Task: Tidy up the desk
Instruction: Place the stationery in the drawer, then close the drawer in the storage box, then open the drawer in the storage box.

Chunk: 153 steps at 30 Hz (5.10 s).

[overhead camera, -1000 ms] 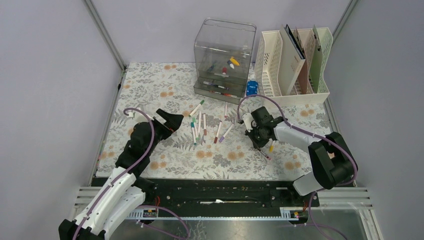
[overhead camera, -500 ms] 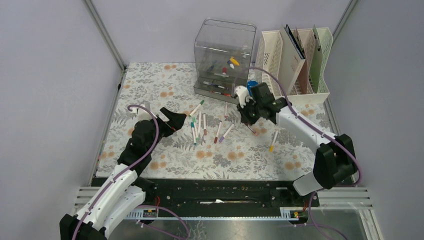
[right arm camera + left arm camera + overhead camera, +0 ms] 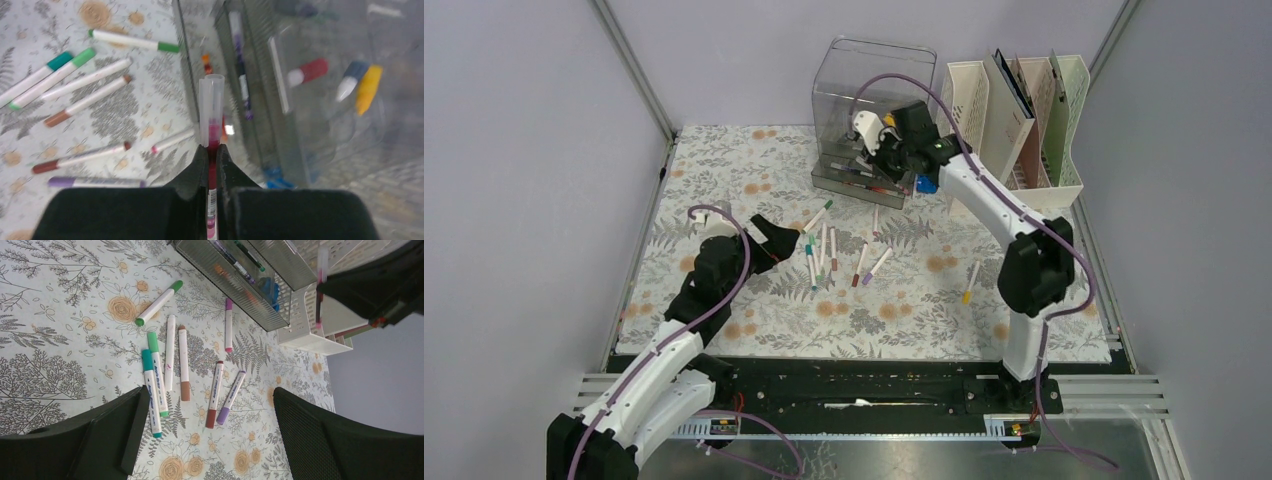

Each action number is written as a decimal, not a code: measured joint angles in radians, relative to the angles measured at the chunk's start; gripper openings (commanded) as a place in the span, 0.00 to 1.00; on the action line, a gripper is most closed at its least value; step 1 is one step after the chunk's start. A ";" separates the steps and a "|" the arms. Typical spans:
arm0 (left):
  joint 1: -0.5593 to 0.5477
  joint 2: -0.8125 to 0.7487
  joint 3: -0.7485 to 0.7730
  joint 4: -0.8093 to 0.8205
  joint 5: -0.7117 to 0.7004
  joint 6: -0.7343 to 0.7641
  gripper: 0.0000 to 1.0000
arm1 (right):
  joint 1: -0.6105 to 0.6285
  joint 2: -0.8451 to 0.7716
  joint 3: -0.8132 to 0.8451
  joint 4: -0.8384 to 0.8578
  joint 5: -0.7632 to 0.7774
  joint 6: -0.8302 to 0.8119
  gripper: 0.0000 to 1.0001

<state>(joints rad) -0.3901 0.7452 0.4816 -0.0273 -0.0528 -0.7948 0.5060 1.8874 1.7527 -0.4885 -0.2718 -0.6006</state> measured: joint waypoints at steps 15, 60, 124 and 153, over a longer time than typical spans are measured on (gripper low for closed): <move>0.000 0.035 0.000 0.023 -0.030 -0.008 0.99 | 0.043 0.264 0.214 0.083 0.079 -0.248 0.28; 0.000 0.021 0.000 0.053 -0.037 -0.056 0.99 | 0.044 0.211 0.094 -0.133 -0.178 -0.138 0.12; 0.000 0.786 0.182 0.649 0.294 -0.313 0.84 | -0.248 -0.182 -0.360 -0.154 -0.495 0.126 0.80; -0.016 1.604 0.794 0.919 0.248 -0.580 0.50 | -0.404 -0.306 -0.587 -0.021 -0.639 0.251 0.81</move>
<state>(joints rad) -0.4057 2.3493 1.2755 0.8921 0.1951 -1.3746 0.1024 1.5810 1.1660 -0.5095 -0.9104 -0.3500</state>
